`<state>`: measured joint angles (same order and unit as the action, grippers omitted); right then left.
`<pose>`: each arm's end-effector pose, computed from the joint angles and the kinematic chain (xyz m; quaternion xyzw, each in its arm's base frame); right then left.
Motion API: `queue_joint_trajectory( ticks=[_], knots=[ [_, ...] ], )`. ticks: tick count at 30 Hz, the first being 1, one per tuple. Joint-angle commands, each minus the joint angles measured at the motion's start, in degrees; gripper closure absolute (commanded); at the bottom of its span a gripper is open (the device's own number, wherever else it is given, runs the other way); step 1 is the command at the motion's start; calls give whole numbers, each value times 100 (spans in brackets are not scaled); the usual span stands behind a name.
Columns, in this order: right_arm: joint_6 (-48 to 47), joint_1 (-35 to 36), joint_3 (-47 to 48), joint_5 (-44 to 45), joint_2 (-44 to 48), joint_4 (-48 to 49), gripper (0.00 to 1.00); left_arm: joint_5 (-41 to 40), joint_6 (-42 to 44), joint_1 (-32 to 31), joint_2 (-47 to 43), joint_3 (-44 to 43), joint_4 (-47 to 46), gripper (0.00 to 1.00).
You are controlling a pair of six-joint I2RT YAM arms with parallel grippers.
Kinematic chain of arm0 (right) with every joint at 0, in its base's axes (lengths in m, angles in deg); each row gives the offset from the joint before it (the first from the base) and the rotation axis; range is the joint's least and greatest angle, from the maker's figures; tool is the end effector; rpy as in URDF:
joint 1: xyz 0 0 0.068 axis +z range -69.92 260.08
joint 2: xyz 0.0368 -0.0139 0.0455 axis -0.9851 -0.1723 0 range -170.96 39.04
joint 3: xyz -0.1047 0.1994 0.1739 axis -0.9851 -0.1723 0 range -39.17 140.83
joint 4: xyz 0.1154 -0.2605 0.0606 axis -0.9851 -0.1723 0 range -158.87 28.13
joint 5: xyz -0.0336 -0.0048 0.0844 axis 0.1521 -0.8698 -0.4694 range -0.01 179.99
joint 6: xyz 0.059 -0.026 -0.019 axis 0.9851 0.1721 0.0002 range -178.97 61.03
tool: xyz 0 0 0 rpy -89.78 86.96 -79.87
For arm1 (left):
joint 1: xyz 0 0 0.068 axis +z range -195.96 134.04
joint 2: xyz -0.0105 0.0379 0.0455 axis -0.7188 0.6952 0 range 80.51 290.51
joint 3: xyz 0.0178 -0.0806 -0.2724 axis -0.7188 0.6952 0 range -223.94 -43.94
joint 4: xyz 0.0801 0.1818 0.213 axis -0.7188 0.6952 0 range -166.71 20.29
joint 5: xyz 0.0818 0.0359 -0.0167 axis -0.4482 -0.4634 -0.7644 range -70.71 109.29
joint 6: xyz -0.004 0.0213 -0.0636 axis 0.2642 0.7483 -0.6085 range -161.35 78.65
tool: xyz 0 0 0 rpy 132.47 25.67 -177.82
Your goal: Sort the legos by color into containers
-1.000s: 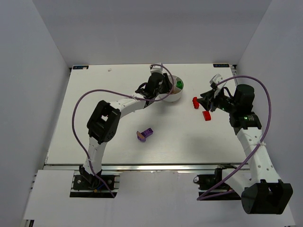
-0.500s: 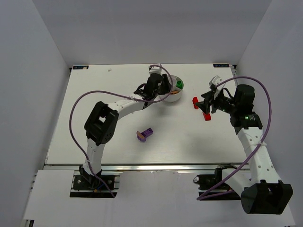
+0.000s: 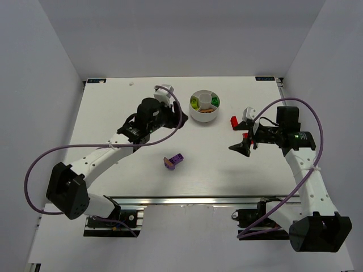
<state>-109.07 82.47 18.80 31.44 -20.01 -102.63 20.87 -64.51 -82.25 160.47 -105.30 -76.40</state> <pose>0.2297 0.0553 0.3370 -0.5312 0.6260 0.2643 0.5061 0.3004 -0.2224 0.3128 0.1010 0.8073 -0.2980 0.4992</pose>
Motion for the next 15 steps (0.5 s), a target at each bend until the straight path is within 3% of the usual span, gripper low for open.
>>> queue_joint_trajectory(
  ticks=[1, 5, 15],
  knots=[
    [-509, 68, 153, -167, -28, -442, 14, 1001, 915, 35, -33, 142, 1399, 30],
    [-535, 235, 161, -8, -151, -653, 17, 1204, 1568, 35, 133, 54, 2295, 28],
    [-500, 367, 170, 247, -221, -776, 19, 1459, 2632, -273, 1238, -103, 2393, 28]
  ],
)
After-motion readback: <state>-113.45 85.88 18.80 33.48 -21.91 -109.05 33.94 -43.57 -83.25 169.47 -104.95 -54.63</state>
